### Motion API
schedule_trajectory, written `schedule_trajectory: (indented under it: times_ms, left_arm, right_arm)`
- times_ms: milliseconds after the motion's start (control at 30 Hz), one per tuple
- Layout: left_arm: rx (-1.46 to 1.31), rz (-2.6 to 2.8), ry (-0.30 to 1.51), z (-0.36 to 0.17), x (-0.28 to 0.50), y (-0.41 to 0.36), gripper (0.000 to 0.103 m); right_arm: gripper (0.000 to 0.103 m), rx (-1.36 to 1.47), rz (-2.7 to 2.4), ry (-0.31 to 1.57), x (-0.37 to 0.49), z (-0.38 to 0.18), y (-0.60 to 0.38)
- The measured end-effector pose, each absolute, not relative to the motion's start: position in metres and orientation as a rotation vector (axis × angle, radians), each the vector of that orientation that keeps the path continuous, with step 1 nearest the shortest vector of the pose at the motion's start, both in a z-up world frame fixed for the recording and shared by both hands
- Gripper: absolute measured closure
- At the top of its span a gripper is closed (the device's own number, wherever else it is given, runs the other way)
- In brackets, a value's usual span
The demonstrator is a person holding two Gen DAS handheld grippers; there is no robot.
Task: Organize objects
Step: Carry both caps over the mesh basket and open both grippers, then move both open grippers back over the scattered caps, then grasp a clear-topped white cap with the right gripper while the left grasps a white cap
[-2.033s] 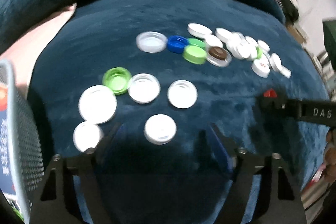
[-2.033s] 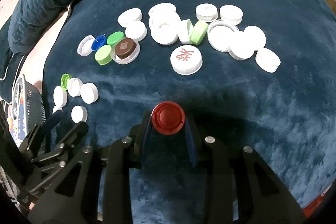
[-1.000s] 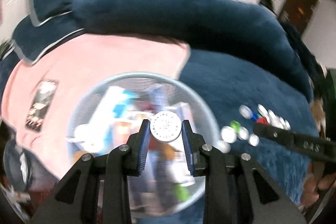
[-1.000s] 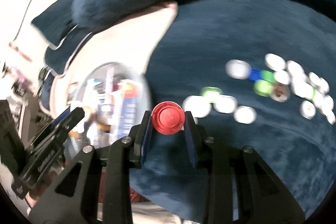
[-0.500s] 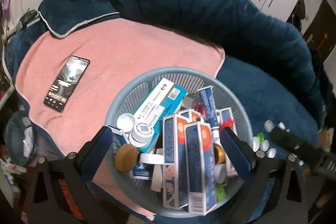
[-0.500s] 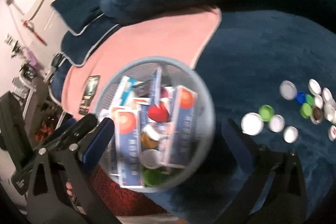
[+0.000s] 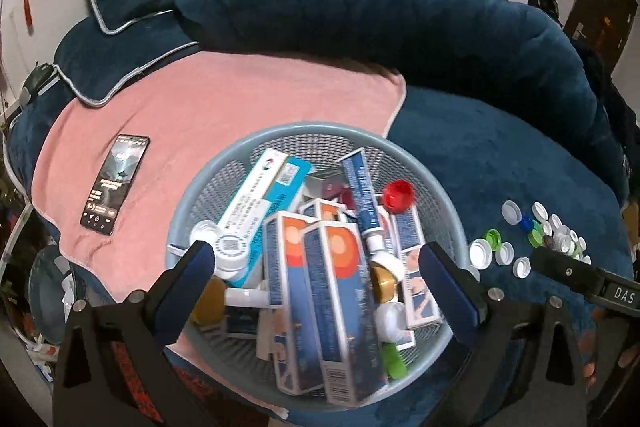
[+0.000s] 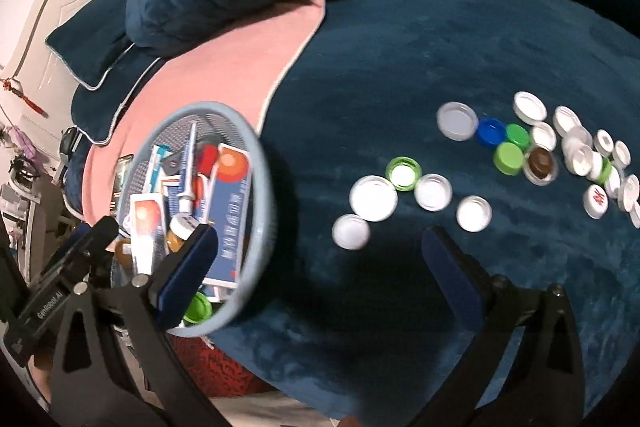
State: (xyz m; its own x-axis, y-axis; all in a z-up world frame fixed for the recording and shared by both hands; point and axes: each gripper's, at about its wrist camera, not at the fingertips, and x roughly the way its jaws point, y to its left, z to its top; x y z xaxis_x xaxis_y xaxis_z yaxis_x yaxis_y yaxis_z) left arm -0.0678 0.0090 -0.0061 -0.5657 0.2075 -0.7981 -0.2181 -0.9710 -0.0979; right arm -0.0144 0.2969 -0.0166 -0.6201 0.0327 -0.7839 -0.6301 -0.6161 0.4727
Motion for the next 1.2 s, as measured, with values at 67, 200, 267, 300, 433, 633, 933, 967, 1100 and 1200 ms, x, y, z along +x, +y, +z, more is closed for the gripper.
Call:
schedule_trajectory:
  times_ms: [67, 200, 267, 300, 433, 633, 933, 967, 1100, 1200]
  left_arm:
    - [-1.306, 2.582, 0.033, -0.005, -0.066, 0.016, 0.001]
    - [-1.311, 2.562, 0.064, -0.007, -0.063, 0.030, 0.001]
    - [-1.306, 2.553, 0.075, -0.008, -0.061, 0.037, 0.001]
    - [-1.303, 2.547, 0.084, -0.008, -0.060, 0.042, 0.001]
    - [-1.285, 2.520, 0.131, -0.008, -0.055, 0.060, 0.001]
    - [-1.264, 2.465, 0.169, -0.009, -0.046, 0.088, 0.001]
    - [-1.283, 2.227, 0.267, -0.046, -0.001, 0.157, 0.001]
    - [-1.279, 2.217, 0.292, -0.053, 0.007, 0.166, 0.001]
    - [-1.303, 2.223, 0.292, -0.078, 0.026, 0.175, 0.001]
    - [-1.361, 2.239, 0.237, -0.095, 0.028, 0.171, 0.001]
  right_arm:
    - [0.000, -1.072, 2.251, 1.091, -0.006, -0.019, 0.302]
    - [0.000, -1.057, 2.226, 1.108, 0.010, -0.024, 0.312]
    - [0.000, -1.047, 2.205, 1.118, 0.019, -0.027, 0.318]
    - [0.000, -1.043, 2.197, 1.124, 0.023, -0.029, 0.321]
    - [0.000, -1.031, 2.159, 1.145, 0.039, -0.036, 0.333]
    - [0.000, -1.048, 2.109, 1.160, 0.053, -0.054, 0.346]
    - [0.000, -1.075, 1.984, 1.166, 0.071, -0.089, 0.376]
    - [0.000, -1.085, 1.987, 1.167, 0.069, -0.093, 0.377]
    - [0.023, -1.190, 2.030, 1.051, 0.045, -0.106, 0.371]
    - [0.033, -1.266, 2.059, 0.971, 0.027, -0.111, 0.365]
